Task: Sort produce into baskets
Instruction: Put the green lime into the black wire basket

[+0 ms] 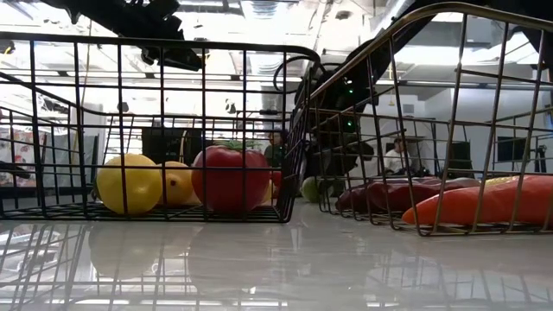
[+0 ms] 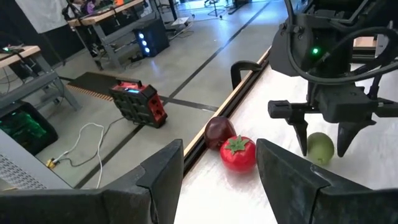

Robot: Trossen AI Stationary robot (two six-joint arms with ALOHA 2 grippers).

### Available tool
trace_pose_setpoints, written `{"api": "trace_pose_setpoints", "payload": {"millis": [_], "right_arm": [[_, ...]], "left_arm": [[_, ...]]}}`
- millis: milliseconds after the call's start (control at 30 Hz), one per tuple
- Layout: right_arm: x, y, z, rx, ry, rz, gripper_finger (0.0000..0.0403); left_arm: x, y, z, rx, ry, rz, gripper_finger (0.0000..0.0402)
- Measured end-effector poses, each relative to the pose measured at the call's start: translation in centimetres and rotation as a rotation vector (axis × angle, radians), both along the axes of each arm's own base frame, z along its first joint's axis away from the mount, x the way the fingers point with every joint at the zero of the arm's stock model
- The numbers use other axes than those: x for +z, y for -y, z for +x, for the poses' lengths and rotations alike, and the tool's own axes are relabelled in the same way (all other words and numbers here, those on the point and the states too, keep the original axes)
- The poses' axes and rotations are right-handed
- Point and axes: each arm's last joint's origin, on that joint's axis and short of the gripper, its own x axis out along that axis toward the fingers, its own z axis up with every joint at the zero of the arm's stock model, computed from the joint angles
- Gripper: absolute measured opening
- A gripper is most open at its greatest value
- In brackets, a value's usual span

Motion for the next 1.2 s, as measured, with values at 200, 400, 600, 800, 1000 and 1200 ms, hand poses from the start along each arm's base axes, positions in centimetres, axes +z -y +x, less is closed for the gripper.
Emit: {"api": "trace_pose_setpoints", "payload": {"millis": [200,400,600,800,1000,1200], "right_arm": [[-0.1,0.0,-0.1,-0.002,-0.014,0.002,0.0251],[0.0,0.0,-0.1,-0.002,-0.014,0.001,0.0202],[1.7,-0.4,0.8,-0.014,-0.023,-0.057,0.0215],[5.7,-1.5,2.5,-0.009,-0.01,-0.156,0.0213],[10.0,-3.5,4.1,0.006,0.019,-0.222,0.0209],[13.3,-6.3,5.2,0.02,0.071,-0.204,0.0214]], "left_arm": [[0.0,0.0,0.0,0.0,0.0,0.0,0.019],[0.0,0.0,0.0,0.0,0.0,0.0,0.019],[0.0,0.0,0.0,-0.002,-0.003,0.008,0.019],[0.1,0.0,0.0,-0.003,-0.002,0.012,0.019],[0.0,0.0,0.0,-0.003,-0.012,0.021,0.019],[0.0,0.0,0.0,0.009,-0.019,0.021,0.019]]}}
